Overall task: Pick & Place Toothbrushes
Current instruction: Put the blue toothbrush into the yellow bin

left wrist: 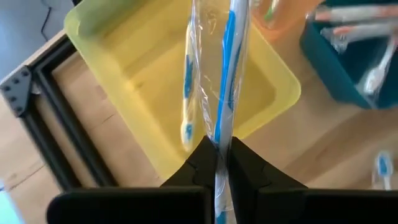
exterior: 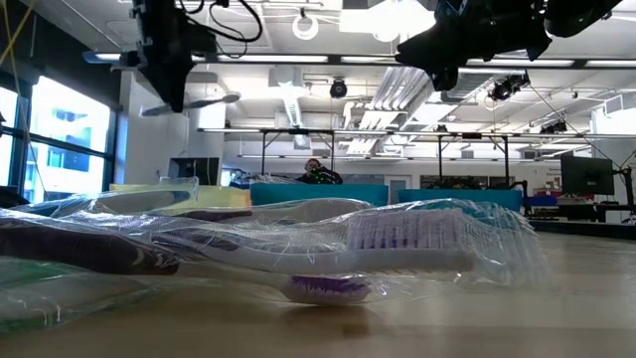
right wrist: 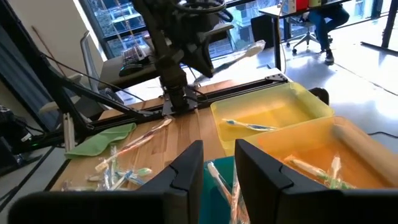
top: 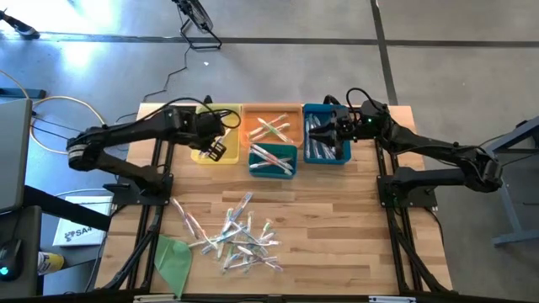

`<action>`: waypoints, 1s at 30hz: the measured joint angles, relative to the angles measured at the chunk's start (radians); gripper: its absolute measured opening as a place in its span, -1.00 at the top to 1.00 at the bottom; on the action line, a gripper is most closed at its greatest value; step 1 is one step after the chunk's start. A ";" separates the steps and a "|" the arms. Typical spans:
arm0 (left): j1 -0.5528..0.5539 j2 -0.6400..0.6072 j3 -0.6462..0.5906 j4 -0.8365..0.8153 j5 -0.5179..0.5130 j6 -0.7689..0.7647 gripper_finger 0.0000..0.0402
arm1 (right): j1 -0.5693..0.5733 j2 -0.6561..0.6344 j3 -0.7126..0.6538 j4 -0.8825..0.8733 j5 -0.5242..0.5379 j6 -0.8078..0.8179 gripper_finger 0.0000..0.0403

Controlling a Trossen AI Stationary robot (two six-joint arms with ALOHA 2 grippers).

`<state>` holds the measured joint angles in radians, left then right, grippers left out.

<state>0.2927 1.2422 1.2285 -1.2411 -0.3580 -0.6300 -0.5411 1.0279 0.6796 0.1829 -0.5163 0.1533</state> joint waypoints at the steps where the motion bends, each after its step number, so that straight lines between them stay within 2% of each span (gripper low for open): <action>1: 0.002 -0.004 -0.018 0.016 -0.007 -0.005 0.94 | 0.000 0.000 0.000 0.000 0.009 0.000 0.58; 6: 0.058 -0.002 -0.075 0.016 -0.009 0.011 0.94 | 0.000 0.000 0.000 0.000 0.060 0.002 0.58; 10: 0.178 -0.002 -0.117 0.056 0.060 0.117 0.94 | 0.000 0.000 0.000 0.000 0.091 0.003 0.58; 14: 0.318 -0.001 -0.150 0.177 0.167 0.264 0.94 | 0.000 0.000 0.000 0.000 0.131 0.027 0.58; 18: 0.401 -0.001 -0.171 0.275 0.220 0.295 0.94 | 0.000 0.000 0.000 0.000 0.147 0.035 0.58; 24: 0.479 0.040 -0.185 0.298 0.302 0.314 0.94 | 0.000 0.000 0.000 -0.009 0.147 0.034 0.58; 30: 0.495 0.163 -0.185 0.352 0.355 0.356 0.94 | 0.000 0.000 0.000 -0.023 0.147 0.027 0.58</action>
<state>0.7876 1.4057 1.0431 -0.8886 -0.0026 -0.2738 -0.5411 1.0279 0.6797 0.1596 -0.3691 0.1804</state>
